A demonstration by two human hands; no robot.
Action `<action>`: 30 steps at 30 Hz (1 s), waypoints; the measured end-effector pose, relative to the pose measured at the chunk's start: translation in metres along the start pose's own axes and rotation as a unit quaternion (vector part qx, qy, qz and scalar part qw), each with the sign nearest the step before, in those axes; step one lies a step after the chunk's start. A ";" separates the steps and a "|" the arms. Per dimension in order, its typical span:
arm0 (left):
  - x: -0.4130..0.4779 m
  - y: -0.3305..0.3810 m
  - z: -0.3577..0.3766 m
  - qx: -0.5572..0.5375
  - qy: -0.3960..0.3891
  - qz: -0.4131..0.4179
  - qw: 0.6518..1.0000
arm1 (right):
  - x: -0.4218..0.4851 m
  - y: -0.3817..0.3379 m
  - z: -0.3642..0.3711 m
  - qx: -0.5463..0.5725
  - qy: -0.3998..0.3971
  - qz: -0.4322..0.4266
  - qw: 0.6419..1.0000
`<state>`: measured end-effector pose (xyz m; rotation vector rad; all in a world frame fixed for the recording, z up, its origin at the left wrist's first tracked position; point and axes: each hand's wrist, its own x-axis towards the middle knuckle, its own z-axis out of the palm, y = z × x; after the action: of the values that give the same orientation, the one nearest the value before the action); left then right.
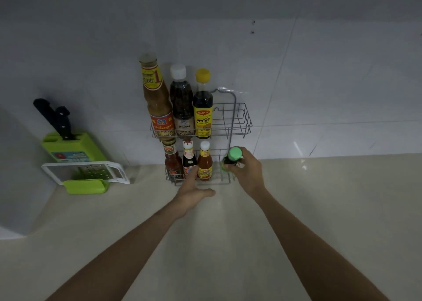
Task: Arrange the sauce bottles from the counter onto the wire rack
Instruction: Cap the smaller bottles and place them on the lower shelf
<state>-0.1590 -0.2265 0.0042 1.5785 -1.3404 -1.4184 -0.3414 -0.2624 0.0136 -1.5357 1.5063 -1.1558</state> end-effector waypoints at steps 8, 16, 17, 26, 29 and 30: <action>0.031 -0.006 0.006 -0.010 0.021 0.021 1.000 | 0.039 0.027 0.030 -0.060 -0.066 0.031 0.996; 0.038 -0.024 0.008 0.011 0.020 -0.001 1.000 | 0.052 0.036 0.040 -0.137 -0.107 0.053 0.983; 0.039 -0.026 0.008 0.008 0.021 0.002 1.000 | 0.053 0.037 0.041 -0.141 -0.112 0.053 0.982; 0.042 -0.032 0.006 0.025 0.012 -0.002 1.000 | 0.052 0.042 0.046 -0.169 -0.128 0.062 0.975; 0.044 -0.033 0.005 0.031 0.000 -0.008 0.999 | 0.050 0.042 0.045 -0.193 -0.121 0.056 0.972; 0.042 -0.030 0.005 0.035 -0.004 -0.010 0.999 | 0.046 0.038 0.043 -0.202 -0.122 0.052 0.970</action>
<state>-0.1591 -0.2563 -0.0382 1.6372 -1.3951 -1.4059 -0.3192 -0.3163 -0.0315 -1.7634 1.6956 -0.5954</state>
